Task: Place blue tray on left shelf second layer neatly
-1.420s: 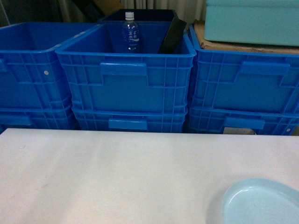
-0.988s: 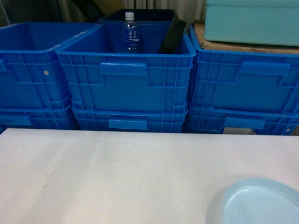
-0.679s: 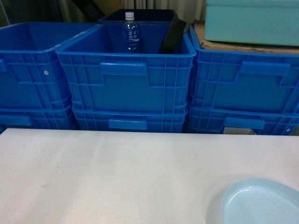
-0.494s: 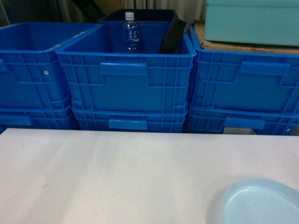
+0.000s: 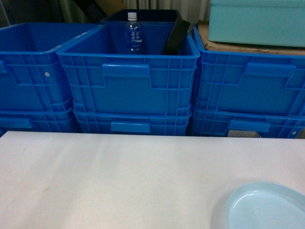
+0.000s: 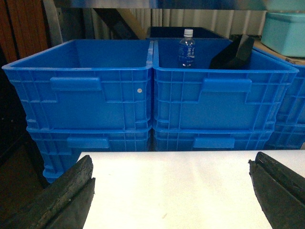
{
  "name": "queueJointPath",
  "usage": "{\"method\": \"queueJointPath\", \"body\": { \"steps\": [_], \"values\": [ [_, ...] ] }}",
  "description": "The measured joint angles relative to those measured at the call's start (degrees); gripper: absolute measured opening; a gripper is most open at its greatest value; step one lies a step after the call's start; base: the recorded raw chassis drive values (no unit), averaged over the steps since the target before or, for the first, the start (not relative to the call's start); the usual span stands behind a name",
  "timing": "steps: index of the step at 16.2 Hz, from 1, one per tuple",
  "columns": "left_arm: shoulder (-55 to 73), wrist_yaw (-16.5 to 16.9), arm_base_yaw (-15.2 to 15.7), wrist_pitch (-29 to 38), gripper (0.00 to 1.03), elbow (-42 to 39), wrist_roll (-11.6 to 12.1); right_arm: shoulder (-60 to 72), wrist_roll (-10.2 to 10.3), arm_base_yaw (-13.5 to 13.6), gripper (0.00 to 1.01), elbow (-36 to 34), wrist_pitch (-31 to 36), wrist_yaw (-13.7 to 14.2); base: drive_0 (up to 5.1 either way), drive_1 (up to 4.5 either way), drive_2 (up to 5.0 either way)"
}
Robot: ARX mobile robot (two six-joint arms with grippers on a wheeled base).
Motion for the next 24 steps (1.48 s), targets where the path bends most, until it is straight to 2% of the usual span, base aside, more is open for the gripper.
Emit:
{"method": "queueJointPath", "body": {
  "steps": [2,3,4,5,6,7,8,9,11,13,14,16,18,20,22,24],
  "values": [
    [0.0,0.0,0.0,0.0,0.98,0.0,0.0,0.0,0.0,0.0,0.98,0.0,0.0,0.0,0.0,0.0,0.0],
    [0.0,0.0,0.0,0.0,0.98,0.0,0.0,-0.07,0.02,-0.7,0.98,-0.04,-0.66,-0.94,0.0,0.0,0.0],
    [0.0,0.0,0.0,-0.02,0.98,0.0,0.0,0.33,0.04,-5.03,0.98,-0.24,-2.78,-6.56,0.0,0.0,0.0],
    [0.0,0.0,0.0,0.11,0.98,0.0,0.0,4.42,0.55,-11.67,0.98,-0.15,1.16,-11.69,0.0,0.0,0.0],
    [0.0,0.02,0.0,0.0,0.98,0.0,0.0,18.53,2.84,-15.63,0.98,0.55,11.32,-15.8,0.0,0.0,0.0],
    [0.0,0.0,0.0,0.0,0.98,0.0,0.0,29.75,4.7,-12.0,0.98,2.45,16.92,-17.53,0.0,0.0,0.0],
    [0.0,0.0,0.0,0.02,0.98,0.0,0.0,40.92,6.78,-7.52,0.98,8.11,19.87,-18.8,0.0,0.0,0.0],
    [0.0,0.04,0.0,0.02,0.98,0.0,0.02,49.46,8.2,-6.32,0.98,15.45,16.87,-22.01,0.0,0.0,0.0],
    [0.0,0.02,0.0,0.02,0.98,0.0,0.0,63.78,8.83,-6.43,0.98,25.55,7.74,-25.81,0.0,0.0,0.0],
    [0.0,0.04,0.0,0.04,0.98,0.0,0.02,78.09,8.59,-8.11,0.98,32.94,-0.07,-28.37,0.0,0.0,0.0],
    [0.0,0.02,0.0,0.02,0.98,0.0,0.0,83.76,7.76,-9.46,0.98,34.86,-1.79,-28.98,0.0,0.0,0.0],
    [0.0,0.02,0.0,0.04,0.98,0.0,0.0,92.28,4.98,-12.24,0.98,35.6,-0.96,-27.15,0.0,0.0,0.0],
    [0.0,0.02,0.0,0.02,0.98,0.0,0.0,95.41,2.6,-15.58,0.98,35.58,0.28,-26.4,0.0,0.0,0.0],
    [0.0,0.04,0.0,0.02,0.98,0.0,0.02,96.56,0.52,-17.11,0.98,35.28,1.44,-26.58,0.0,0.0,0.0],
    [0.0,0.02,0.0,0.02,0.98,0.0,0.0,100.5,0.33,-17.29,0.98,33.99,4.04,-26.47,0.0,0.0,0.0],
    [0.0,0.02,0.0,0.04,0.98,0.0,0.0,105.68,1.81,-17.29,0.98,33.81,7.87,-25.9,0.0,0.0,0.0]
  ]
}}
